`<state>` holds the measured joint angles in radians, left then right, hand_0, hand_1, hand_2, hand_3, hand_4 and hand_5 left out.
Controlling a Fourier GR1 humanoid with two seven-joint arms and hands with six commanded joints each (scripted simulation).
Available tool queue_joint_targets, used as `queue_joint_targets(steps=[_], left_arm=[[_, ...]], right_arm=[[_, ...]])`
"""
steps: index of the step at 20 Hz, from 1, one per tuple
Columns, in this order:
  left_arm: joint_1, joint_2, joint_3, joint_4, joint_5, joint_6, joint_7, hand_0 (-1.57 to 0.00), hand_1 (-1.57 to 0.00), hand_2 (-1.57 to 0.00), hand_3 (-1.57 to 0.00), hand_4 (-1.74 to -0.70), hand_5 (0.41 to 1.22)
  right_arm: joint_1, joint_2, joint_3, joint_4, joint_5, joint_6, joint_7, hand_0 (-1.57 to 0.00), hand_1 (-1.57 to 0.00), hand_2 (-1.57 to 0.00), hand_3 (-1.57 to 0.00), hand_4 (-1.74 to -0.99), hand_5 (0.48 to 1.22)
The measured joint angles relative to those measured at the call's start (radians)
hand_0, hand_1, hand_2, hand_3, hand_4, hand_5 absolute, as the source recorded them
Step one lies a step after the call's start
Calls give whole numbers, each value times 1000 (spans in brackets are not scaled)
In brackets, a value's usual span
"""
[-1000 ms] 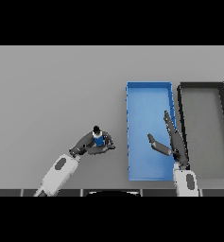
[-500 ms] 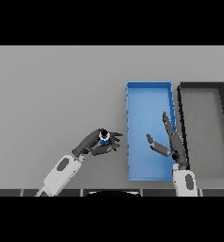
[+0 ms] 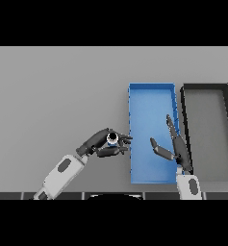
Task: Pick up the blue pipe and place it into the blue bin.
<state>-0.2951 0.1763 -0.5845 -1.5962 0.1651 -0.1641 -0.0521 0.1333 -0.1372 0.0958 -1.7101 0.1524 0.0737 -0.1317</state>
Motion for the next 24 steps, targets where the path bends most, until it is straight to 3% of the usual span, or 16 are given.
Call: queue_joint_targets(steps=[9, 12, 13, 17, 21, 24], left_arm=[[8, 14, -5, 2, -5, -14, 12, -1570, -1570, -1570, -1439, -1731, 1220], [1, 7, -4, 6, -4, -15, 8, -1571, -1571, -1571, -1438, -1731, 1221], [2, 17, 0, 2, -2, -17, 8, -1571, -1571, -1571, -1440, -1731, 1221], [-6, 4, -7, 12, -16, -15, 6, -1571, -1571, -1571, -1440, -1731, 1221], [8, 9, -7, 11, -8, -24, 7, -1571, -1571, -1571, -1439, -1731, 1221], [-16, 2, -2, 20, -15, -16, 35, -1571, -1571, -1571, -1437, -1732, 1221]], right_arm=[[36, 24, -5, -25, 1, -32, 13, 1, 1, 1, 1, -1197, 618], [33, 10, -14, -72, -69, 16, -25, 1, 1, 1, 1, -1197, 604], [28, 0, -16, -98, -132, 63, -12, 1, 1, 1, 1, -1199, 593], [-40, -106, -7, -225, -312, 209, 138, 1, 1, 1, 1, -1250, 532], [-127, -193, 47, -326, -368, 286, 250, 1, 1, 1, 1, -1297, 523], [-225, -212, 101, -359, -416, 319, 345, 1, 1, 1, 1, -1297, 522]])
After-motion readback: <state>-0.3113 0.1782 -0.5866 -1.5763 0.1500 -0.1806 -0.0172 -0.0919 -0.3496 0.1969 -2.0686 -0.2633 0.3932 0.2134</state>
